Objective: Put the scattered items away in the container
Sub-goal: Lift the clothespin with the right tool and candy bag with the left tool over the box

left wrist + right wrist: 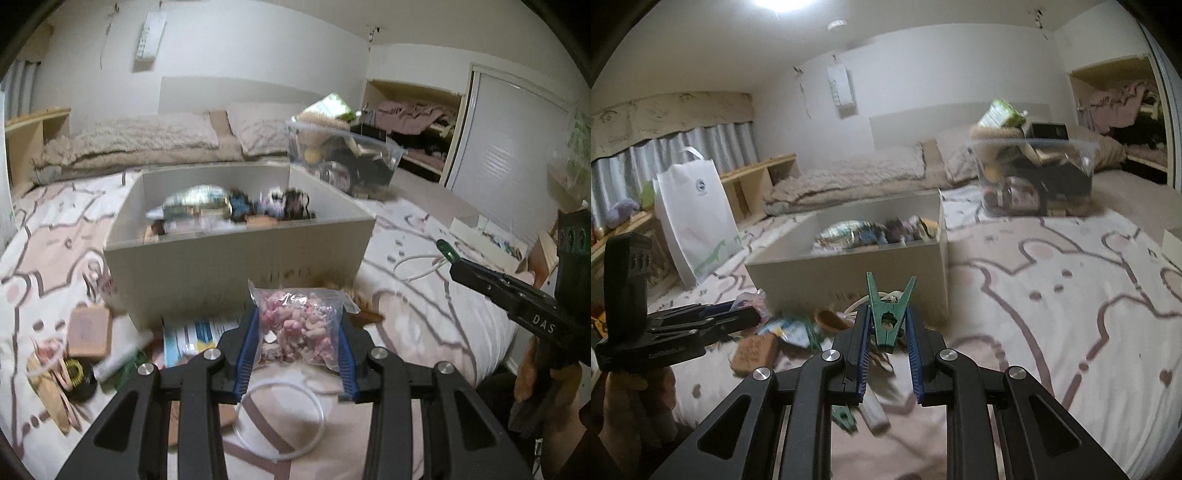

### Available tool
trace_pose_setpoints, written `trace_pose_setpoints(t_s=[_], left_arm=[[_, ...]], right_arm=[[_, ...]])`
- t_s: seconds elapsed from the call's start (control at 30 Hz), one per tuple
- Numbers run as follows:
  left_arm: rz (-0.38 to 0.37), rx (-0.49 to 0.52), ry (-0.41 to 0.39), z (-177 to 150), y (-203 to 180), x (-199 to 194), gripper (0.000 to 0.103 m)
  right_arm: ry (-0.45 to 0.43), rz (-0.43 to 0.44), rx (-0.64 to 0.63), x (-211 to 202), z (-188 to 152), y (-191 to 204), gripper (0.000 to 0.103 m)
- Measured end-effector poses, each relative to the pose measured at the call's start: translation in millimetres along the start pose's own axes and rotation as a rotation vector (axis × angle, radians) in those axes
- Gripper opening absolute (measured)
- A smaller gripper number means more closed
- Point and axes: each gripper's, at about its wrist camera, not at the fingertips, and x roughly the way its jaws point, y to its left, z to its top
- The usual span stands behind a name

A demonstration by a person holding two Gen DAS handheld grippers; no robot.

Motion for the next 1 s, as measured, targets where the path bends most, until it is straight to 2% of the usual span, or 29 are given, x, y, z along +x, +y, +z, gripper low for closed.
trace_pose_setpoints(t_s=[0.23,0.5,1.0], left_arm=[[0.024,0.035,-0.064,37,-2,-9,0.038],[0.026,0.028,-0.127,77,3,-8,0.038],[0.047,-0.005,-0.154,123,18,21,0.038]], right_arm=[[-0.057,0.018,-0.047,1,29,6,0.019],[-0.096,0.043,-0.081,10,61,9,0.019],[-0.07,0.106,-0.09,59,118,12,0.019]])
